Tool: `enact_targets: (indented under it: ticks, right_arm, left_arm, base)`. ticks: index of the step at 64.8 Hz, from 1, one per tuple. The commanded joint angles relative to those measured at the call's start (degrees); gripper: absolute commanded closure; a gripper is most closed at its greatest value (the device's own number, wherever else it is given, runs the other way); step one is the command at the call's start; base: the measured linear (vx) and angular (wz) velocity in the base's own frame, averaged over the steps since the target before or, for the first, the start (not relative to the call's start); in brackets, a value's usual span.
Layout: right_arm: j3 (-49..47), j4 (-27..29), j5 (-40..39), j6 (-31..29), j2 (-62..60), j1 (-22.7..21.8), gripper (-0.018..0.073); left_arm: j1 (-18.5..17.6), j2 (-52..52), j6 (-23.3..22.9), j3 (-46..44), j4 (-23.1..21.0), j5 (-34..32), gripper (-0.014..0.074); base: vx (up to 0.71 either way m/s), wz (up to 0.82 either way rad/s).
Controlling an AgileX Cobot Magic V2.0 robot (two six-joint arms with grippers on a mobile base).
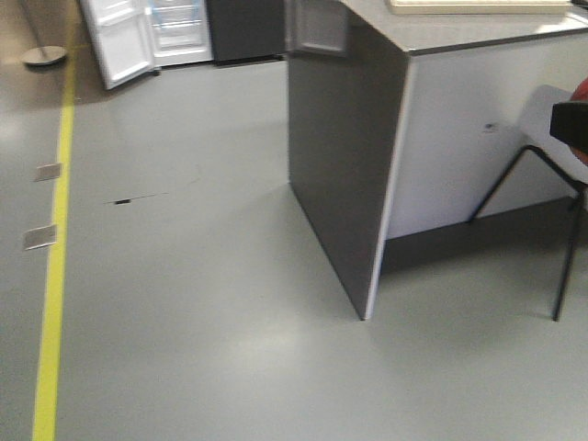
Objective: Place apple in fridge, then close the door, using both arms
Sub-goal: 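Turn the base away from the counter holding the apple in right gripper, then drive toward the open white refrigerator carrying the apple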
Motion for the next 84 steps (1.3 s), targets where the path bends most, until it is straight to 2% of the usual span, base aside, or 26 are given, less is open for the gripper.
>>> enact_targets:
  ticks: [1,32,84]
  right_arm:
    - [-1.54,2.49,-3.88,-0.27,-0.45,-0.25,0.0500]
    - [-1.54,2.49,-3.88,-0.27,-0.45,-0.25,0.0500]
    - [-1.54,2.49,-3.88,-0.27,-0.45,-0.25,0.0500]
  left_arm:
    - [-0.32,-0.79,-0.30,-1.07,-0.52,-4.17,0.0603]
    - [-0.32,-0.79,-0.30,-1.07,-0.52,-4.17,0.0603]
    - [-0.32,-0.79,-0.30,-1.07,-0.52,-4.17,0.0603]
  base:
    - [0.04,0.47]
    - [0.05,0.40]
    - [0.06,0.23]
